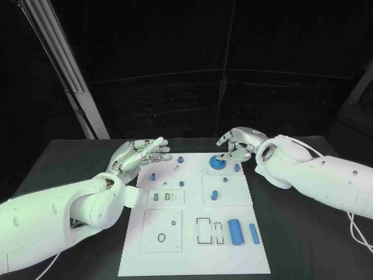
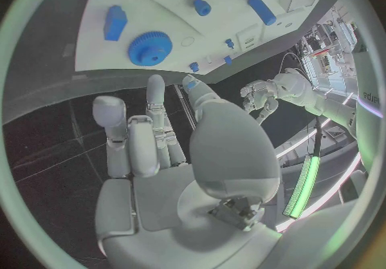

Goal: Assemble the parts on the task board

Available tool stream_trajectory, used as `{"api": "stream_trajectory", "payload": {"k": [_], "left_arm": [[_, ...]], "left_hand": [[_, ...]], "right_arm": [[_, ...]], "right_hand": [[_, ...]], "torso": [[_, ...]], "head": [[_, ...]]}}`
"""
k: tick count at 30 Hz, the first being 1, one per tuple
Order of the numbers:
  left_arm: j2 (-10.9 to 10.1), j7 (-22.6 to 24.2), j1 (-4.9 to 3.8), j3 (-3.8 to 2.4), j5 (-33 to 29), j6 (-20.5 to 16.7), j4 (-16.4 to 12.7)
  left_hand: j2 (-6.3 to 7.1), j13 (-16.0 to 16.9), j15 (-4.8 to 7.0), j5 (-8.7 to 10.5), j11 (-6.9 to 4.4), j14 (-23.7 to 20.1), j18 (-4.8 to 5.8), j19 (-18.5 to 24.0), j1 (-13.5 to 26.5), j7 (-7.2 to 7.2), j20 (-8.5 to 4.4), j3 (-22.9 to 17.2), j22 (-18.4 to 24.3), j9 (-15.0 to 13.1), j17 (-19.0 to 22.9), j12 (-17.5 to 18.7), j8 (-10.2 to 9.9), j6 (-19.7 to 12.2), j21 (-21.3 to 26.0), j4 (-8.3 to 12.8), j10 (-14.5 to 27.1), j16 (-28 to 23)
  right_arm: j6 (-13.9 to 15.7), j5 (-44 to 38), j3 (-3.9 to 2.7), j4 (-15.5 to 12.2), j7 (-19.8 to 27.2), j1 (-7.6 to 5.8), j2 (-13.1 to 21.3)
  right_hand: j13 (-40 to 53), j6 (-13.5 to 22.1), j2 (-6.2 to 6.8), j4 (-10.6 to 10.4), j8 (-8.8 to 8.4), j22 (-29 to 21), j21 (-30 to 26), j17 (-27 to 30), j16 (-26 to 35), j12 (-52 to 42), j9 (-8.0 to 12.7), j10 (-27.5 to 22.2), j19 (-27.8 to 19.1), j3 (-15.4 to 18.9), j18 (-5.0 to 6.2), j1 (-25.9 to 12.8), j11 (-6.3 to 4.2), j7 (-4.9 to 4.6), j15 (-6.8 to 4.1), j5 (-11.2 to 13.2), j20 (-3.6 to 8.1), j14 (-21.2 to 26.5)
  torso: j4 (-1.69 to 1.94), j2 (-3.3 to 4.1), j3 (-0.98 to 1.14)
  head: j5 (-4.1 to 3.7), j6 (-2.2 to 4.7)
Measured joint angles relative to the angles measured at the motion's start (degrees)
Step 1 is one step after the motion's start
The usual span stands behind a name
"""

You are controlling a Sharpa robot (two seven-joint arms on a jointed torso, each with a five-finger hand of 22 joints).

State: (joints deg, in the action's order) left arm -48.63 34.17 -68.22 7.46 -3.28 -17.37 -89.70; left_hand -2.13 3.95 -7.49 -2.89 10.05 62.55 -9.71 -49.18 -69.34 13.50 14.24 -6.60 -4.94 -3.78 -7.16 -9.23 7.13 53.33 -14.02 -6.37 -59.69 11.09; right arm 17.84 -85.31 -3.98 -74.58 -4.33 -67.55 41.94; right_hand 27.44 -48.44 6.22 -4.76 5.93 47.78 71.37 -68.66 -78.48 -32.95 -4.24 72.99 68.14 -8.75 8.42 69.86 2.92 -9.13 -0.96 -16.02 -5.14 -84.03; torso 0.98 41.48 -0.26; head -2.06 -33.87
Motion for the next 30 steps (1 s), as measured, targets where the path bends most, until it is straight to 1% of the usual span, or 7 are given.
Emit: {"api": "stream_trajectory", "payload": {"k": [2, 4, 5, 11, 14, 17, 30], "left_arm": [[0.0, 0.0, 0.0, 0.02, 0.0, 0.1, 0.2], [0.0, 0.0, 0.0, 0.06, 0.0, 0.1, 0.3], [0.0, 0.0, 0.01, 0.06, 0.0, 0.2, 0.4], [0.2, 0.0, 0.03, 0.09, 0.0, 0.3, 0.7], [0.3, 0.0, 0.03, 0.11, 0.0, 0.4, 0.7], [0.3, 0.0, 0.03, 0.12, 0.0, 0.4, 0.9], [0.5, 0.0, 0.03, 0.14, 0.0, 0.5, 1.1]], "left_hand": [[0.0, 0.0, 0.0, 0.0, 0.0, 0.0, 0.0, 0.0, 0.0, 0.0, 0.0, -0.1, 0.0, 0.0, 0.0, 0.0, 0.0, 0.0, 0.0, 0.1, 0.0, 0.0], [0.0, 0.0, 0.0, 0.0, 0.0, 0.0, 0.0, 0.0, 0.0, 0.0, 0.0, -0.1, 0.0, 0.0, 0.0, 0.0, 0.0, 0.0, 0.0, 0.1, 0.0, 0.0], [0.0, 0.0, 0.0, 0.0, 0.0, 0.0, 0.0, 0.0, 0.0, 0.0, 0.0, -0.1, 0.0, 0.0, 0.0, 0.0, 0.0, 0.0, 0.0, 0.1, 0.0, 0.0], [0.0, 0.0, 0.0, 0.0, 0.0, 0.0, 0.0, 0.0, 0.0, 0.0, 0.0, -0.1, 0.0, 0.0, 0.0, 0.0, 0.0, 0.0, 0.0, 0.1, 0.0, 0.0], [0.0, 0.0, 0.0, 0.0, 0.0, 0.0, 0.0, 0.0, 0.0, 0.0, 0.0, -0.1, 0.0, 0.0, 0.0, 0.0, 0.0, 0.0, 0.0, 0.1, 0.0, 0.0], [0.0, 0.0, 0.0, 0.0, 0.0, 0.0, 0.0, 0.0, 0.0, 0.0, 0.0, 0.0, 0.1, 0.0, 0.0, 0.0, 0.0, 0.0, 0.0, 0.3, 0.0, 0.0], [0.0, 0.0, 0.0, 0.0, 0.0, 0.0, 0.0, 0.0, 0.0, 0.0, 0.0, 0.0, 0.0, 0.0, 0.0, 0.0, 0.0, 0.0, 0.2, 0.3, 0.0, 0.0]], "right_arm": [[-0.8, 0.9, -0.03, 0.2, -0.8, 0.0, 0.5], [-1.7, 1.4, -0.06, 0.4, -1.4, 0.01, 0.6], [-2.1, 1.6, -0.08, 0.6, -1.7, 0.01, 0.6], [-5.1, 2.0, -0.11, 1.9, -3.3, 0.02, -0.1], [-6.6, 1.8, -0.11, 2.4, -3.8, 0.02, -0.8], [-7.8, 1.2, -0.11, 2.9, -4.0, 0.02, -1.5], [-10.4, -1.8, -0.12, 4.8, -3.9, 0.04, -4.1]], "right_hand": [[7.8, 0.7, -0.02, -2.1, 1.05, 1.6, 0.9, -2.4, -1.5, -7.0, -0.1, -1.3, 0.3, 2.4, 0.0, 1.7, 0.55, 0.01, 0.0, 0.0, -0.1, 0.0], [12.5, 0.7, 0.01, -3.1, 1.58, 2.6, 1.4, -4.0, -2.4, -11.2, -0.1, -1.1, 0.8, 3.3, -0.04, 2.4, 0.71, -0.01, 0.0, 0.0, -0.39, 0.0], [15.4, 1.2, 0.0, -3.6, 1.96, 3.2, 1.8, -5.0, -3.1, -13.6, -0.1, -0.8, 0.9, 3.9, -0.91, 3.2, 1.0, -0.09, 0.0, 0.0, -0.48, 0.0], [34.0, 1.2, -0.36, -5.4, 3.9, 5.7, 3.3, -6.3, -7.0, -31.0, -0.1, 5.1, 2.2, 5.9, -0.89, 5.2, 1.03, -0.11, 0.06, 0.0, -0.59, 0.0], [40.8, 1.3, -0.75, -5.9, 4.37, 6.6, 3.6, -6.3, -7.7, -37.3, -0.1, 7.0, 2.5, 6.7, -0.89, 6.2, 1.2, -0.24, 0.46, 0.2, -0.9, 0.0], [43.8, 1.6, -1.07, -5.9, 4.59, 6.9, 3.9, -6.3, -7.7, -40.0, 0.1, 7.8, 2.5, 7.1, -0.88, 6.5, 1.38, -0.53, 0.46, 0.4, -0.9, 0.0], [47.5, 1.6, -1.88, -5.7, 4.89, 7.8, 4.3, -6.3, -8.4, -43.3, 0.1, 9.0, 3.1, 7.3, -0.87, 7.4, 1.56, -0.53, 0.67, 0.6, -1.08, 0.2]], "torso": [[-0.01, -0.01, -0.01], [0.0, -0.01, -0.03], [0.01, -0.01, -0.04], [0.04, -0.01, -0.08], [0.08, -0.01, -0.14], [0.09, -0.01, -0.16], [-0.02, -0.14, -0.18]], "head": [[-0.27, 0.02], [-0.41, 0.02], [-0.45, 0.02], [-0.49, -0.16], [-0.51, -0.35], [-0.52, -0.54], [-0.27, -1.04]]}}
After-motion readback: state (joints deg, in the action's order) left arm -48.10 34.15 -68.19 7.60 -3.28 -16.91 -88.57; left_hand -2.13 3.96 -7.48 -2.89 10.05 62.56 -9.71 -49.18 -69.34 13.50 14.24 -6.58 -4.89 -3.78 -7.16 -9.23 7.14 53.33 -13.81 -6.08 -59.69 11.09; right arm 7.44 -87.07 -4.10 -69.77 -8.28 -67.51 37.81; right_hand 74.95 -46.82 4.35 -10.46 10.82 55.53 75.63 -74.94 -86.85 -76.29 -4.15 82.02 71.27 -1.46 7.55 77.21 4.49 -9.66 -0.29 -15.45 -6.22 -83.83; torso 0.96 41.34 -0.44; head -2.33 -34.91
